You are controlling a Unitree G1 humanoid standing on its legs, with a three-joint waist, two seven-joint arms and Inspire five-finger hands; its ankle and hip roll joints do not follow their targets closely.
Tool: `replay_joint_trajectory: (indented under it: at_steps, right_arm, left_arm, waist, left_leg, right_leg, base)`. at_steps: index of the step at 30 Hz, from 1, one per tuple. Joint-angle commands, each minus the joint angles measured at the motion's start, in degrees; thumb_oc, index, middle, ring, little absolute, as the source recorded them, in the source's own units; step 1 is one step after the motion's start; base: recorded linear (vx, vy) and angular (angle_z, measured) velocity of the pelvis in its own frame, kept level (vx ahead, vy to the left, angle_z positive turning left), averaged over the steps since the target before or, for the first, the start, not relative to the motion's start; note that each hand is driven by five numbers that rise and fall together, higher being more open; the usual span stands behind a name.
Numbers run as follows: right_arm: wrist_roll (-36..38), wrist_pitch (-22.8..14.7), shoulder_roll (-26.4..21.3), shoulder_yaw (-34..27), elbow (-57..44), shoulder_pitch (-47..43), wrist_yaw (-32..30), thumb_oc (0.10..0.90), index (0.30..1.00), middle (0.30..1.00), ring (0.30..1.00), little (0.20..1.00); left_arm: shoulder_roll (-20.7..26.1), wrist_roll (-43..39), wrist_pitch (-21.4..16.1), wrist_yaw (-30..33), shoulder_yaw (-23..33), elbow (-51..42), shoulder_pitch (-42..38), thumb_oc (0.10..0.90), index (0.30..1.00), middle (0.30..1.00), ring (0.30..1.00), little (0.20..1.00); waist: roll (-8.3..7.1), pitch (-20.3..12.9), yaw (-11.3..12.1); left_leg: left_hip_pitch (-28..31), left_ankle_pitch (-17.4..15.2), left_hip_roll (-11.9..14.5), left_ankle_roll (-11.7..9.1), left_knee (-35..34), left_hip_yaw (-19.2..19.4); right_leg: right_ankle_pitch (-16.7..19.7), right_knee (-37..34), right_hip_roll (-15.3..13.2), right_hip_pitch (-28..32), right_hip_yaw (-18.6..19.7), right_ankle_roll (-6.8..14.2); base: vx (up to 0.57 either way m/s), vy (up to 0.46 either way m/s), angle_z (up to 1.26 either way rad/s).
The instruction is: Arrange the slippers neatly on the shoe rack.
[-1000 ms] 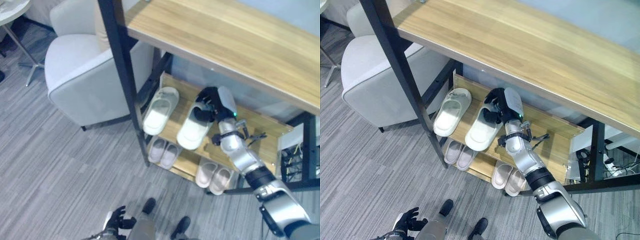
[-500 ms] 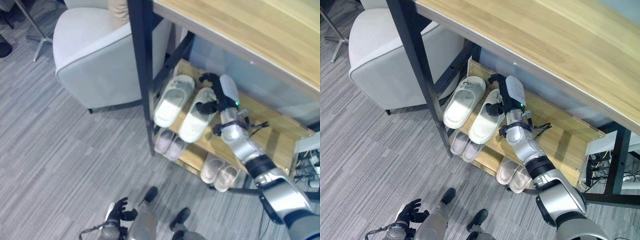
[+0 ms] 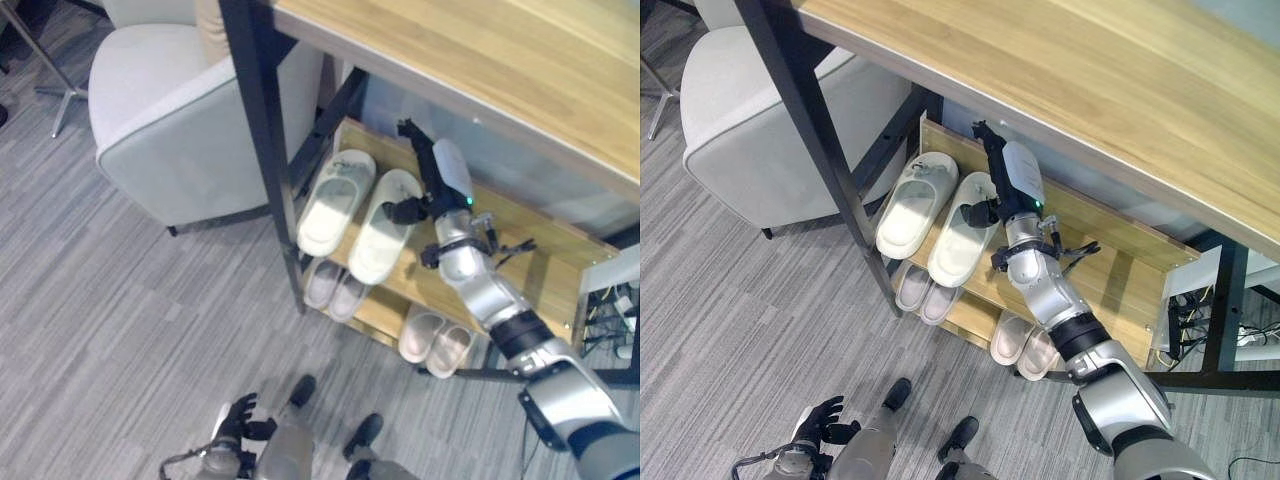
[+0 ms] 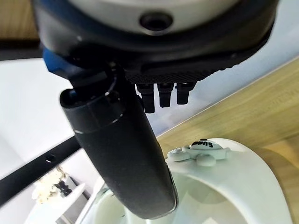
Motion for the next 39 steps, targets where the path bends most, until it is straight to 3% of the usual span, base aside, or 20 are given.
replay_joint_trajectory:
  at_steps: [1, 11, 16, 18, 23, 31, 39]
  right_arm:
    - [2.22, -5.29, -0.72, -1.20, -5.89, -0.28, -1.12, 0.800, 0.900, 0.900, 0.900, 0.900]
    - [5.91, -7.81, 0.29, -7.62, -18.68, 13.00, 0.80, 0.800, 0.900, 0.900, 0.900, 0.900]
    - [15.95, -9.72, 3.16, -11.26, -23.00, 22.29, 4.13, 0.800, 0.900, 0.900, 0.900, 0.900]
    - [25.67, -10.95, 6.21, -11.77, -23.70, 26.59, 7.34, 0.800, 0.900, 0.900, 0.900, 0.900]
    - [36.74, -11.67, 8.82, -10.38, -23.08, 29.02, 10.98, 0.800, 0.900, 0.900, 0.900, 0.900]
    - [41.24, -11.87, 10.41, -9.02, -21.11, 27.12, 10.31, 0.800, 0.900, 0.900, 0.900, 0.900]
    - [37.02, -11.48, 11.76, -8.16, -17.88, 23.87, 7.06, 0.800, 0.900, 0.900, 0.900, 0.900]
  left_arm:
    - [-1.36, 0.36, -0.70, 0.08, -1.64, 1.75, 2.53, 0.800, 0.900, 0.900, 0.900, 0.900]
    - [-1.55, 1.37, 0.30, -0.29, 0.95, 1.83, 3.28, 0.800, 0.900, 0.900, 0.900, 0.900]
    - [-1.70, 1.89, 0.95, -0.47, 2.46, 2.86, 4.07, 0.800, 0.900, 0.900, 0.900, 0.900]
    - [-1.96, 1.86, 1.23, -0.71, 2.88, 3.18, 4.53, 0.800, 0.900, 0.900, 0.900, 0.900]
    - [-2.03, 1.14, 1.41, -0.84, 3.16, 3.25, 4.79, 0.800, 0.900, 0.900, 0.900, 0.900]
    - [-1.94, 0.99, 1.47, -0.01, 1.98, 3.58, 4.04, 0.800, 0.900, 0.900, 0.900, 0.900]
    - [-1.95, 0.70, 1.20, 1.09, 1.16, 3.67, 3.48, 0.800, 0.900, 0.900, 0.900, 0.900]
  waist:
    - [1.22, -5.09, -1.62]
    - [1.50, -5.77, -3.71]
    - [1.74, -6.34, -5.17]
    - [1.96, -6.51, -6.07]
    - [2.24, -6.36, -6.73]
    - [1.52, -5.27, -6.10]
    - [1.01, -4.13, -4.88]
  left_leg:
    - [4.58, -1.13, 1.24, 0.81, -6.36, 7.04]
    - [5.11, -1.32, 1.68, 0.67, -6.44, 7.84]
    - [5.66, -1.49, 1.79, 0.81, -6.61, 8.49]
    - [6.02, -1.50, 1.92, 0.88, -6.68, 9.08]
    - [6.25, -1.51, 2.01, 1.10, -6.78, 9.76]
    - [5.73, -1.33, 1.91, 1.12, -6.78, 9.49]
    - [5.03, -1.27, 1.59, 1.27, -6.58, 8.91]
  right_leg:
    - [-4.63, 4.68, -2.72, 1.42, 4.02, 3.89]
    - [-4.46, 4.23, -2.34, 1.51, 4.51, 3.86]
    - [-4.23, 4.11, -2.30, 1.67, 5.20, 3.90]
    - [-3.96, 4.06, -2.33, 1.59, 5.67, 3.97]
    - [-3.60, 4.27, -2.34, 1.01, 6.51, 4.04]
    - [-3.41, 4.14, -2.29, 0.41, 6.51, 4.05]
    - [-3.49, 4.39, -2.59, 0.22, 5.96, 4.16]
  base:
    - [-0.01, 0.001, -0.03]
    - [-0.02, -0.002, -0.05]
    - [-0.01, 0.005, -0.02]
    - [-0.01, 0.033, -0.07]
    - [-0.01, 0.027, -0.18]
    - [0.00, 0.008, -0.07]
    - [0.01, 0.003, 0.02]
